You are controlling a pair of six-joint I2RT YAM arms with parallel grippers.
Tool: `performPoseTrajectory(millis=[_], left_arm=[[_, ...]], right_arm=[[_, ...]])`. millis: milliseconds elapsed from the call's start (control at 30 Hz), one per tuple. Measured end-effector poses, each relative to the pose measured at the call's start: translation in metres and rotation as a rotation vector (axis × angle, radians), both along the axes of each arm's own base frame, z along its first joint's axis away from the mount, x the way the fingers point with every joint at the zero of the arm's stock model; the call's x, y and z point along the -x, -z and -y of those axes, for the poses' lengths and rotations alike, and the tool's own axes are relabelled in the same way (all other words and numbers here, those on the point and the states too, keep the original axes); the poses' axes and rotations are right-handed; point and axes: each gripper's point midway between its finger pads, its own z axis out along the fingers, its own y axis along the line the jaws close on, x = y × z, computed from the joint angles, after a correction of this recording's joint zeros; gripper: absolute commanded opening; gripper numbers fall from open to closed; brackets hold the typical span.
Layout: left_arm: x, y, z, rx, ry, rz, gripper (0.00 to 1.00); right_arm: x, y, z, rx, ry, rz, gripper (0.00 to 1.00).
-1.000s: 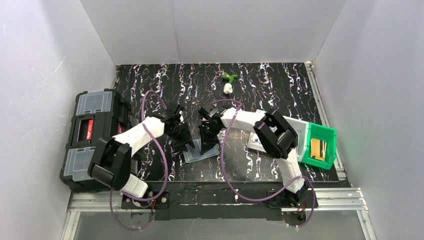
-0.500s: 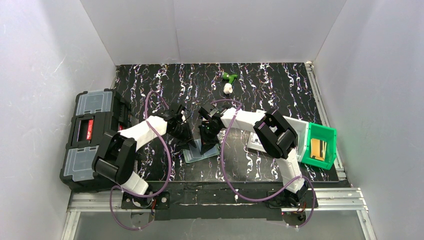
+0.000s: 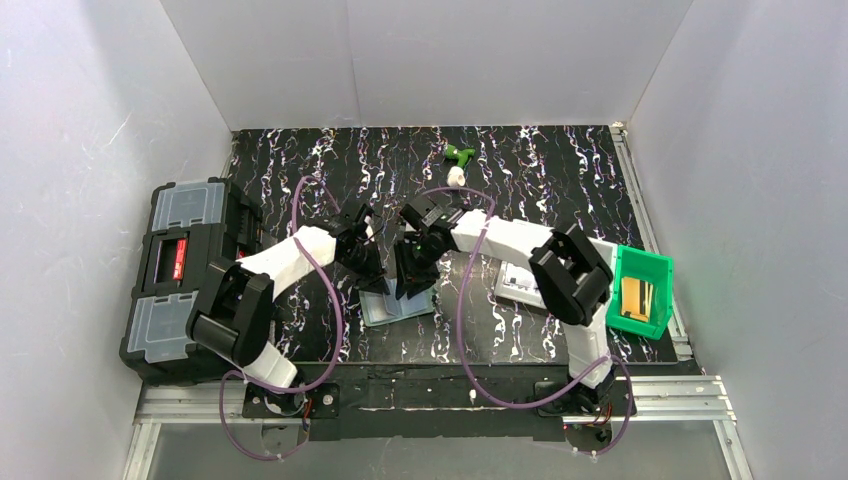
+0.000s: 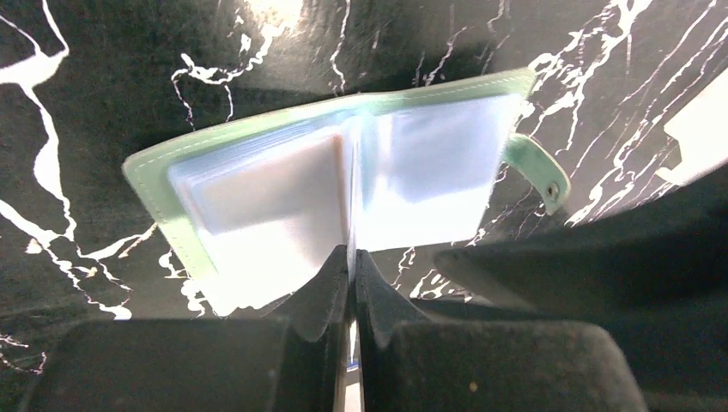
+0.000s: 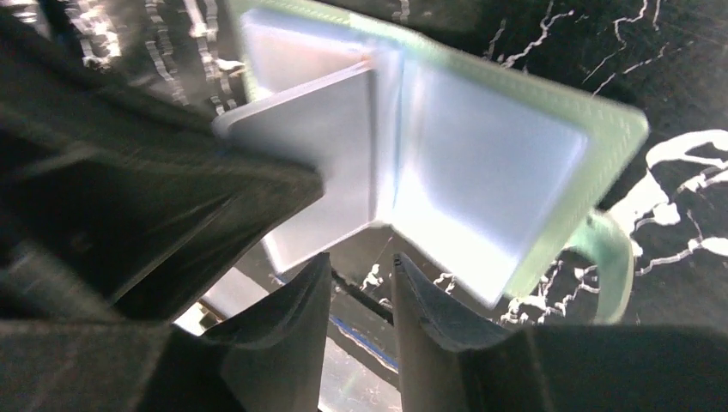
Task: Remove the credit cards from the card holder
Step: Open the card holder at the center of the board.
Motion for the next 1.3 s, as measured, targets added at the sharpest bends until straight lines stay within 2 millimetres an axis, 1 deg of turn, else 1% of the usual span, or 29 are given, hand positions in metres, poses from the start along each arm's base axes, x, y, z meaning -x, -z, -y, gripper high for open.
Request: performPoseTrajectory(millis=[100, 167, 267, 333, 433, 500, 633, 767, 933, 1067, 1167, 1300], left_arm=[[-0.004, -0.008, 0.001, -0.006, 0.021, 0.016, 0.18], [-0.006, -0.012, 0.002, -0.008, 0.03, 0.022, 0.23], [-0.008, -0.015, 0.007, -0.01, 0.047, 0.02, 0.29], [-0.008, -0.014, 0.011, -0.012, 0.059, 0.014, 0.32], [-0.008, -0.01, 0.019, -0.013, 0.075, -0.003, 0.35], [-0.008, -0.008, 0.024, -0.011, 0.079, -0.016, 0.37], [-0.012, -0.004, 0.035, -0.001, 0.082, -0.03, 0.44], [-0.02, -0.001, 0.046, 0.018, 0.084, -0.032, 0.5], [-0.029, -0.003, 0.055, 0.038, 0.08, -0.018, 0.56], [-0.035, -0.006, 0.052, 0.012, 0.07, 0.007, 0.57], [-0.036, -0.011, 0.041, -0.028, 0.051, 0.029, 0.57], [-0.031, -0.02, 0.021, -0.047, 0.009, 0.061, 0.5]], right_arm=[[-0.005, -0.027, 0.0, -0.049, 0.01, 0.046, 0.42], [-0.01, -0.042, 0.001, -0.077, 0.019, 0.072, 0.42], [-0.016, -0.052, 0.005, -0.098, 0.037, 0.095, 0.43], [-0.018, -0.051, 0.009, -0.096, 0.048, 0.097, 0.43], [-0.017, -0.04, 0.02, -0.066, 0.063, 0.087, 0.43], [-0.014, -0.032, 0.028, -0.043, 0.071, 0.075, 0.43], [-0.007, -0.022, 0.043, -0.009, 0.084, 0.064, 0.43], [-0.006, -0.022, 0.053, 0.004, 0.089, 0.086, 0.43], [-0.009, -0.028, 0.057, 0.003, 0.09, 0.127, 0.43], [-0.009, -0.026, 0.057, 0.008, 0.076, 0.134, 0.37], [-0.013, -0.025, 0.052, 0.013, 0.063, 0.136, 0.29], [-0.025, -0.019, 0.037, 0.017, 0.043, 0.144, 0.22]])
